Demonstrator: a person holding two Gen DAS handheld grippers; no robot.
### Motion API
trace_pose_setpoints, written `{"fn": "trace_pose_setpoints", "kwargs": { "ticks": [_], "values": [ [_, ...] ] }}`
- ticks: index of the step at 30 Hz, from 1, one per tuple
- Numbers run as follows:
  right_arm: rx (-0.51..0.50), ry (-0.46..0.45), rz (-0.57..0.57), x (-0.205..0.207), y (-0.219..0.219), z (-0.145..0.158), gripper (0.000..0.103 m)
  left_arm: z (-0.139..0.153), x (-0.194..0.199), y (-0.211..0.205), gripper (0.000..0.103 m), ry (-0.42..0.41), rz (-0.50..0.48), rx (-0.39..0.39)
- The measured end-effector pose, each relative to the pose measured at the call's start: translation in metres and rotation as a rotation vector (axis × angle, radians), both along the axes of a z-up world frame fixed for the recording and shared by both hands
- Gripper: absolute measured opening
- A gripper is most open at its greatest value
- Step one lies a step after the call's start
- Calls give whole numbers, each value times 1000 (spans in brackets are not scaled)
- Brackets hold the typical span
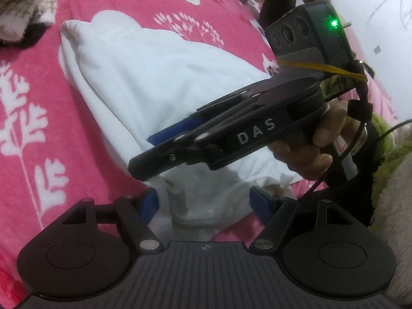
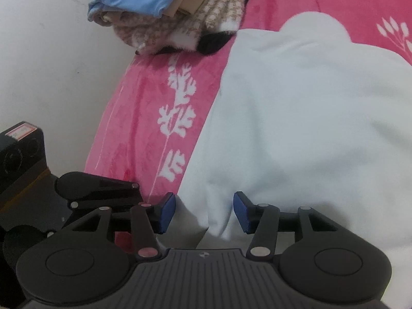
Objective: Fold clothes
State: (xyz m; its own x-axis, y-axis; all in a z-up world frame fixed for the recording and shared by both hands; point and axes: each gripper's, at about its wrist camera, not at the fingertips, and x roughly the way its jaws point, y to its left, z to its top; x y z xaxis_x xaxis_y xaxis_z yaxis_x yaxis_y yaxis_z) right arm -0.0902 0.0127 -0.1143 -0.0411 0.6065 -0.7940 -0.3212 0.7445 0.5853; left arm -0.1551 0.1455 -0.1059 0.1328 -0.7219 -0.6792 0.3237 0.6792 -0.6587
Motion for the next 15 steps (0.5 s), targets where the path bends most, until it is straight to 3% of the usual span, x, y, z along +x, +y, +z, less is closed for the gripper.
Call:
{"fn": "trace_pose_setpoints", "kwargs": {
  "ticks": [8, 11, 13, 15],
  "values": [
    [-71, -19, -6, -2, 10, -1, 53, 10, -4, -17, 74, -94, -44, 46],
    [-103, -78, 17, -7, 11, 0, 41, 12, -6, -22, 75, -122, -68, 62],
    [-124, -133, 43, -12, 9, 1, 21, 12, -6, -18, 75, -118, -73, 53],
    [-128, -179, 61, -17, 5, 2, 14, 13, -5, -11, 75, -110, -78, 37]
  ]
}}
